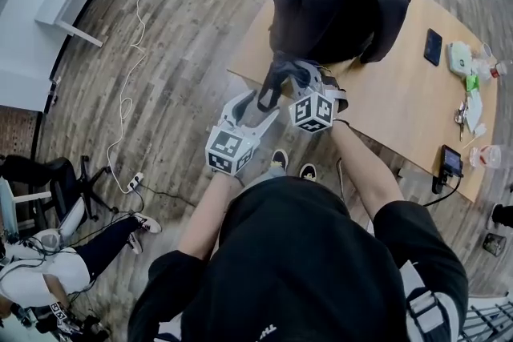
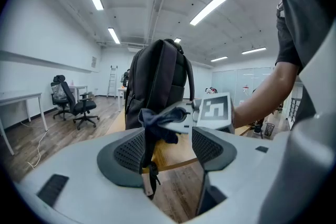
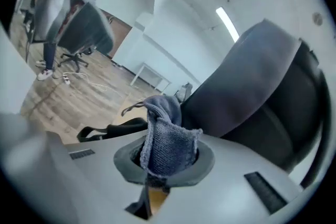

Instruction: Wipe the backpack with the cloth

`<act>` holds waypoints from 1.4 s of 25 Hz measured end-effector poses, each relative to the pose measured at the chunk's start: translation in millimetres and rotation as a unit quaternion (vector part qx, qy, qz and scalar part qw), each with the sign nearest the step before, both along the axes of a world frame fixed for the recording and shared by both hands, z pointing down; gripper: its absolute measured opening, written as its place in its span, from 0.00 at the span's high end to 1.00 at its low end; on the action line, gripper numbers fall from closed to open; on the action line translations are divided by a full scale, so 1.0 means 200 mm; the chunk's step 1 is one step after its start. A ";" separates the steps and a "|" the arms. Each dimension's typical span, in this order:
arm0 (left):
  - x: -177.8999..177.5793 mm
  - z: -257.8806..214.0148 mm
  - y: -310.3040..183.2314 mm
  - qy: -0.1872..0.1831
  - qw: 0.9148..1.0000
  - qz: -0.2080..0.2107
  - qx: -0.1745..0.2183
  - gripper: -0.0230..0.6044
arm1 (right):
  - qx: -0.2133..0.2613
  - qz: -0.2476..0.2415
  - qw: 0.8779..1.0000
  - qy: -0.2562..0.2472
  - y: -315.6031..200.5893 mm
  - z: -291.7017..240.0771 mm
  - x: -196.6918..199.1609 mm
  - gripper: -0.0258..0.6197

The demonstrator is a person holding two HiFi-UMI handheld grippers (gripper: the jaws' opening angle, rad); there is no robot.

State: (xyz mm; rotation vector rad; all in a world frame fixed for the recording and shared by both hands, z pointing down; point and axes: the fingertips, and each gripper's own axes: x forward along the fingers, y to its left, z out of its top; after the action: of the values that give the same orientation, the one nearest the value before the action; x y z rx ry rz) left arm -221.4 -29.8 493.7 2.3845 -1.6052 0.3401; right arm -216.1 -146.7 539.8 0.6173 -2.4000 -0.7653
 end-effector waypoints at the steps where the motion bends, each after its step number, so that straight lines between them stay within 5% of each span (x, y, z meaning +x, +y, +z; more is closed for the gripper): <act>1: -0.01 -0.01 -0.01 0.002 1.000 -0.003 0.002 0.49 | 0.034 0.010 0.999 -0.021 -0.03 -0.14 0.01 0.90; 6: -0.02 -0.04 -0.05 0.012 1.000 -0.009 0.017 0.50 | 0.184 0.005 0.981 -0.060 -0.05 -0.74 0.08 0.90; 14: 0.08 -0.07 -0.12 0.016 0.999 0.016 0.039 0.50 | 0.375 -0.002 0.926 -0.048 -0.15 -1.50 0.24 0.90; 18: 0.12 -0.11 -0.16 0.019 0.998 0.023 0.049 0.50 | 0.345 0.000 0.938 -0.021 -0.25 -1.60 0.24 0.90; 24: 0.10 -0.11 -0.16 0.026 0.998 0.018 0.051 0.50 | 0.375 0.008 0.927 -0.025 -0.21 -1.68 0.24 0.90; 28: 0.08 -0.10 -0.16 0.030 0.998 0.015 0.050 0.50 | 0.347 -0.024 0.938 0.001 -0.19 -1.52 0.19 0.90; 35: 0.04 -0.04 -0.16 0.031 0.999 0.008 0.038 0.50 | 0.276 -0.039 0.959 -0.039 -0.12 -1.30 0.15 0.90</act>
State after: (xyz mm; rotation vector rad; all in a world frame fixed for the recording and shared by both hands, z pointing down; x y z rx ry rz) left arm -212.7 -62.2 486.5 2.4389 -1.5989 0.2089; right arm -187.0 -170.9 280.4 0.7785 -2.2857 -1.4946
